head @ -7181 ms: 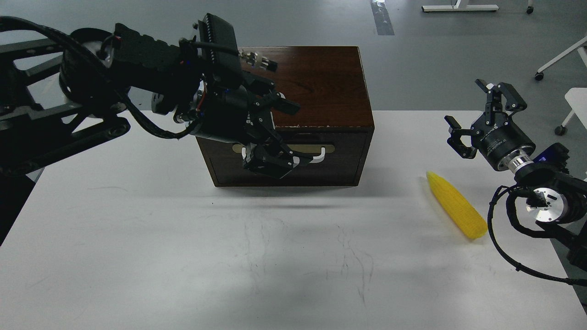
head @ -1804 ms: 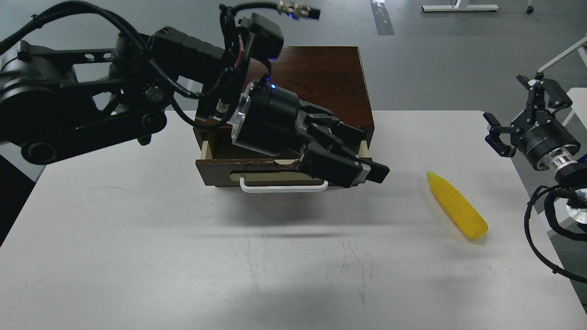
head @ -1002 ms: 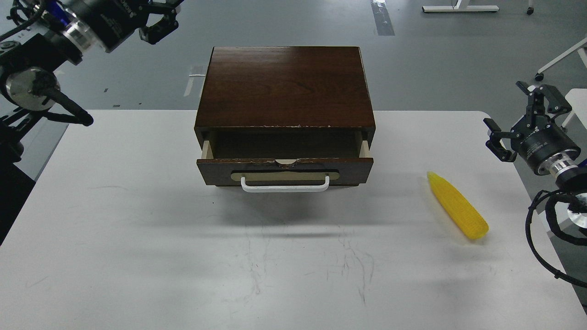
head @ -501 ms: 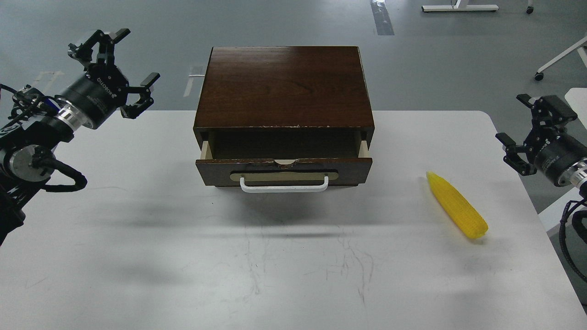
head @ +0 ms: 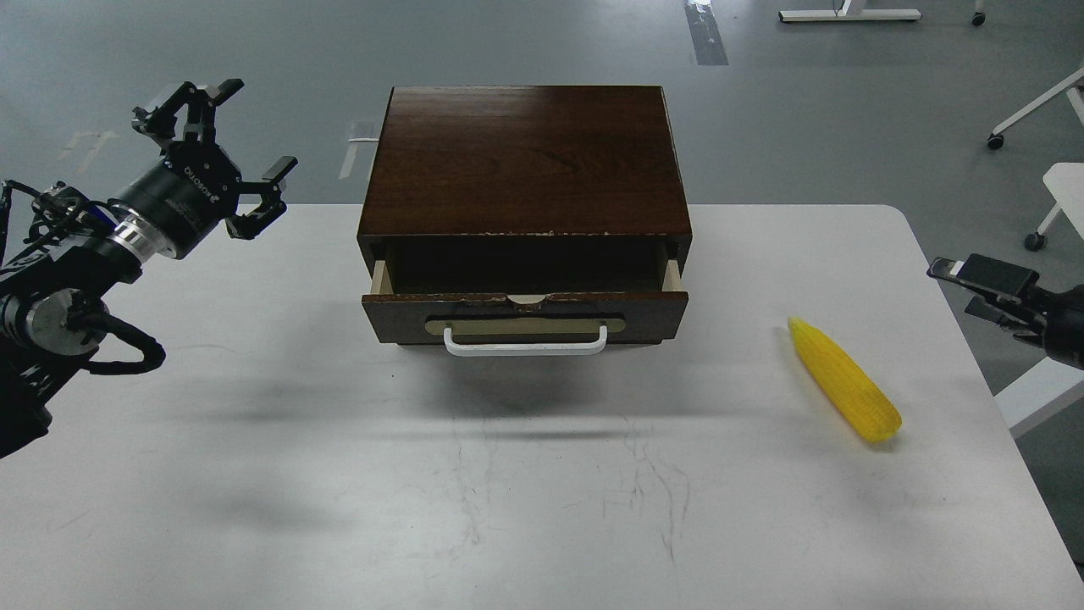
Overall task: Put corn in drawer with both arms
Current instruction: 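Lower the right gripper onto the yellow corn and grasp it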
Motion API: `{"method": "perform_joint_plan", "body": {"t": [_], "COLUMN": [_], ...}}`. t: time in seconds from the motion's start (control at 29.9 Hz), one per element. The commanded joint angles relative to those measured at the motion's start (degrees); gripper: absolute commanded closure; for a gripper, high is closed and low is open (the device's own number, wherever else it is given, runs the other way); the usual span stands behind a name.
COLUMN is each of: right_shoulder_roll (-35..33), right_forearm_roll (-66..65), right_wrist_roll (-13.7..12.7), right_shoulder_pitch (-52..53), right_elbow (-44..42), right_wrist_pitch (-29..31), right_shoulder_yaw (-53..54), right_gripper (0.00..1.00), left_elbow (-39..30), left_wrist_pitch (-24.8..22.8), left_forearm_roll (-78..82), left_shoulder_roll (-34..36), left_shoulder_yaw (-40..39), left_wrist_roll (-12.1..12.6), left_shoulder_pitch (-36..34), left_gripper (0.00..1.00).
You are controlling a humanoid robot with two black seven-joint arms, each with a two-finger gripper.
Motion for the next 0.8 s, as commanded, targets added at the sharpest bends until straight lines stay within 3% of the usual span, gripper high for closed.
{"method": "perform_joint_plan", "body": {"t": [0.0,0.2,0.53,0.77], "right_shoulder_roll": [0.53,4.04,9.75,13.71], "right_forearm_roll": [-8.34,-18.36,-18.73,-18.73], "right_wrist_roll": [-0.02,-0.02,-0.02,-0.02], "right_shoulder_pitch": [0.13,2.14,8.48,9.88], "right_elbow": [-0.02,-0.11,-1.95,-3.36], "right_wrist_pitch": [-0.34,-0.43,-3.85,-4.29], "right_shoulder_yaw": [-0.79,-3.41,-15.37,-18.10], "right_gripper": [0.00,0.00,0.00,0.06], "left_elbow": [-0.09,-0.71,-0.71,-0.71], "left_wrist_pitch": [0.00,0.00,0.00,0.00], "left_forearm_roll": [0.01,0.01,0.36,0.27], "left_shoulder_roll": [0.00,0.00,-0.44,-0.35], "left_shoulder_yaw": [0.00,-0.26,-0.52,-0.87], "left_wrist_roll": [-0.01,-0.72,-0.80,-0.98], "left_shoulder_pitch": [0.01,-0.07,0.01,0.01], "left_gripper": [0.02,0.02,0.02,0.01]}}
